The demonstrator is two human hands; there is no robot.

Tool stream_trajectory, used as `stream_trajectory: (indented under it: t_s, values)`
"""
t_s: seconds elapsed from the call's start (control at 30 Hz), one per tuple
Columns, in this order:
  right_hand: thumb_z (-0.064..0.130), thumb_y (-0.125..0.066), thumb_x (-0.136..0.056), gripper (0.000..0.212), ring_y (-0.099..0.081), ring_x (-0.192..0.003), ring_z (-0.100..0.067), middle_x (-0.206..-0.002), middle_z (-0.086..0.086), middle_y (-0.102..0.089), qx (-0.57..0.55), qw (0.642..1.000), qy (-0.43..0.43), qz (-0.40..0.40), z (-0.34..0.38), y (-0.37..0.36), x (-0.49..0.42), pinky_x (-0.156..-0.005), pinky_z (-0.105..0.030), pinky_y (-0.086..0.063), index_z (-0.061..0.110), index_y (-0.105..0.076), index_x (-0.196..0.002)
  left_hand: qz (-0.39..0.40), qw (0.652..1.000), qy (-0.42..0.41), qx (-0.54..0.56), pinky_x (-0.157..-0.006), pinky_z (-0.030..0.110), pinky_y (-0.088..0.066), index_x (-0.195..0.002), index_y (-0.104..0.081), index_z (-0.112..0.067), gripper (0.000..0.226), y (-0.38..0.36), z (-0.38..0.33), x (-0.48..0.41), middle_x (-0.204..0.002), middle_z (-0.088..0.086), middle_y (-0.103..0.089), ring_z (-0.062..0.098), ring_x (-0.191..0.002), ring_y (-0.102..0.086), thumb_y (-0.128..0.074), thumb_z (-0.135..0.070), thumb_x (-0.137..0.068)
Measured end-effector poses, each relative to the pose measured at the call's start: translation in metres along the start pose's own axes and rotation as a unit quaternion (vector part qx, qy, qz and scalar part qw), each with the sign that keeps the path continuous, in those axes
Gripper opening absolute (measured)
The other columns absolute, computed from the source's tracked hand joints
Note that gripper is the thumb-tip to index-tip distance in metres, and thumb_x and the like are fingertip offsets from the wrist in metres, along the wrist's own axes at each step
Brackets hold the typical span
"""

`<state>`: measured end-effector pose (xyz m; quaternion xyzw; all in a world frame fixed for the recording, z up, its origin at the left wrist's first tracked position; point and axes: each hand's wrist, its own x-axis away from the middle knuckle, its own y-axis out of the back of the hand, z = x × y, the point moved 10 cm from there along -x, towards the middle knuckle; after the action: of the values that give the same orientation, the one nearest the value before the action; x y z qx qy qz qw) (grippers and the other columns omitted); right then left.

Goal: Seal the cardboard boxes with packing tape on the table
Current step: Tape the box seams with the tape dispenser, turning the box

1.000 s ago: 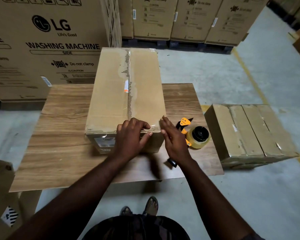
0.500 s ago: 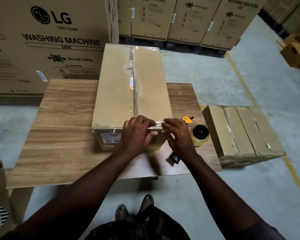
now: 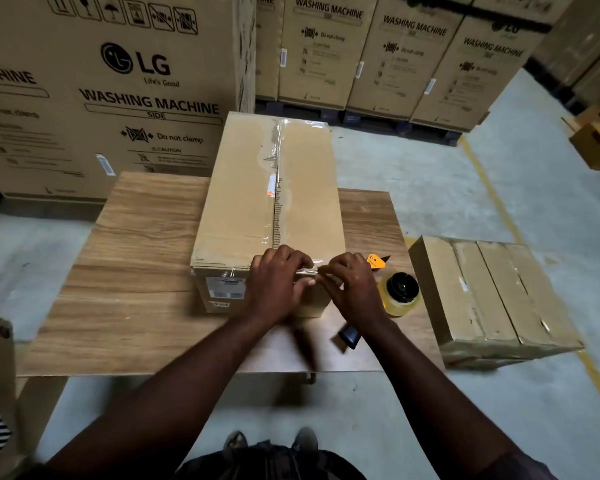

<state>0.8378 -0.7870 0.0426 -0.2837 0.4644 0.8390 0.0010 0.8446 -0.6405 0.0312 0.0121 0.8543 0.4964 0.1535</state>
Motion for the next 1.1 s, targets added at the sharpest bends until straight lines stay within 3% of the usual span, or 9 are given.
stream_trajectory:
  t_s: [0.17, 0.27, 0.33, 0.5, 0.57, 0.63, 0.73, 0.9, 1.1]
  values:
    - [0.010, -0.061, -0.081, 0.025, -0.054, -0.090, -0.028, -0.099, -0.003, -0.062, 0.000, 1.000, 0.004, 0.028, 0.002, 0.002, 0.007, -0.076, -0.042, -0.046, 0.015, -0.073, -0.103, 0.037, 0.999, 0.013, 0.001, -0.086, 0.037, -0.038, -0.108, -0.061, -0.037, 0.044, -0.007, 0.003, -0.001, -0.109, -0.011, -0.058, 0.019, -0.103, -0.054, -0.083, -0.032, -0.070]
    - [0.031, -0.065, -0.086, 0.013, -0.053, -0.088, -0.026, -0.095, -0.001, -0.060, 0.029, 0.998, -0.006, 0.050, 0.016, -0.004, -0.002, -0.074, -0.039, -0.041, 0.021, -0.069, -0.094, 0.038, 0.995, -0.006, 0.087, -0.087, 0.041, -0.044, -0.100, -0.065, -0.036, 0.027, 0.005, 0.009, -0.004, -0.099, -0.011, -0.060, 0.019, -0.098, -0.055, -0.077, -0.037, -0.076]
    - [0.029, -0.070, -0.088, 0.009, -0.053, -0.085, -0.026, -0.092, 0.000, -0.059, 0.018, 0.999, -0.002, 0.049, 0.018, -0.007, -0.007, -0.071, -0.038, -0.040, 0.021, -0.066, -0.090, 0.008, 0.997, -0.014, 0.076, -0.084, 0.042, -0.045, -0.095, -0.067, -0.034, 0.017, 0.019, 0.022, -0.003, -0.094, -0.010, -0.061, 0.021, -0.094, -0.056, -0.075, -0.035, -0.079]
    - [0.010, -0.075, -0.077, 0.024, -0.053, -0.088, -0.027, -0.096, 0.001, -0.057, 0.013, 0.998, -0.005, 0.064, 0.008, -0.014, -0.002, -0.072, -0.037, -0.038, 0.021, -0.065, -0.095, 0.023, 0.999, -0.025, 0.007, -0.082, 0.038, -0.041, -0.108, -0.062, -0.037, 0.044, 0.026, 0.044, 0.013, -0.106, -0.009, -0.059, 0.022, -0.099, -0.053, -0.082, -0.017, -0.074]
    - [0.011, -0.076, -0.071, 0.031, -0.051, -0.091, -0.027, -0.098, 0.001, -0.056, 0.038, 0.997, -0.010, 0.073, 0.014, -0.015, -0.004, -0.072, -0.034, -0.032, 0.023, -0.064, -0.097, 0.025, 1.000, -0.015, 0.003, -0.083, 0.037, -0.039, -0.106, -0.061, -0.037, 0.040, 0.025, 0.043, 0.012, -0.104, -0.011, -0.057, 0.020, -0.099, -0.052, -0.083, -0.029, -0.073]
    - [0.028, -0.071, -0.081, 0.019, -0.049, -0.093, -0.023, -0.099, 0.001, -0.057, 0.027, 0.997, -0.006, 0.079, 0.026, -0.020, -0.013, -0.073, -0.035, -0.033, 0.023, -0.064, -0.098, 0.010, 1.000, 0.005, 0.013, -0.082, 0.037, -0.038, -0.101, -0.063, -0.036, 0.029, 0.026, 0.042, 0.008, -0.099, -0.012, -0.058, 0.017, -0.096, -0.052, -0.077, -0.047, -0.077]
    - [0.044, -0.059, -0.087, 0.023, -0.050, -0.092, -0.022, -0.096, 0.002, -0.058, -0.015, 0.996, -0.016, 0.083, 0.035, -0.031, -0.023, -0.073, -0.037, -0.036, 0.024, -0.066, -0.095, -0.001, 1.000, 0.019, 0.016, -0.081, 0.037, -0.038, -0.098, -0.065, -0.036, 0.021, 0.026, 0.043, 0.007, -0.097, -0.012, -0.058, 0.018, -0.095, -0.054, -0.067, -0.050, -0.082]
    - [0.036, -0.067, -0.084, 0.018, -0.049, -0.094, -0.021, -0.099, 0.004, -0.057, -0.023, 0.998, 0.003, 0.063, 0.024, -0.029, -0.014, -0.075, -0.038, -0.038, 0.024, -0.068, -0.097, 0.009, 1.000, 0.014, 0.021, -0.081, 0.036, -0.036, -0.102, -0.064, -0.036, 0.028, 0.022, 0.039, 0.009, -0.102, -0.011, -0.058, 0.020, -0.098, -0.052, -0.077, -0.029, -0.078]
    - [0.031, -0.070, -0.077, 0.018, -0.051, -0.093, -0.023, -0.097, 0.005, -0.056, -0.031, 0.998, -0.032, 0.049, -0.008, -0.009, -0.010, -0.078, -0.043, -0.042, 0.024, -0.067, -0.094, 0.020, 0.997, 0.003, 0.074, -0.081, 0.036, -0.035, -0.102, -0.065, -0.036, 0.022, 0.006, 0.005, 0.004, -0.102, -0.010, -0.059, 0.020, -0.100, -0.052, -0.069, -0.041, -0.081]
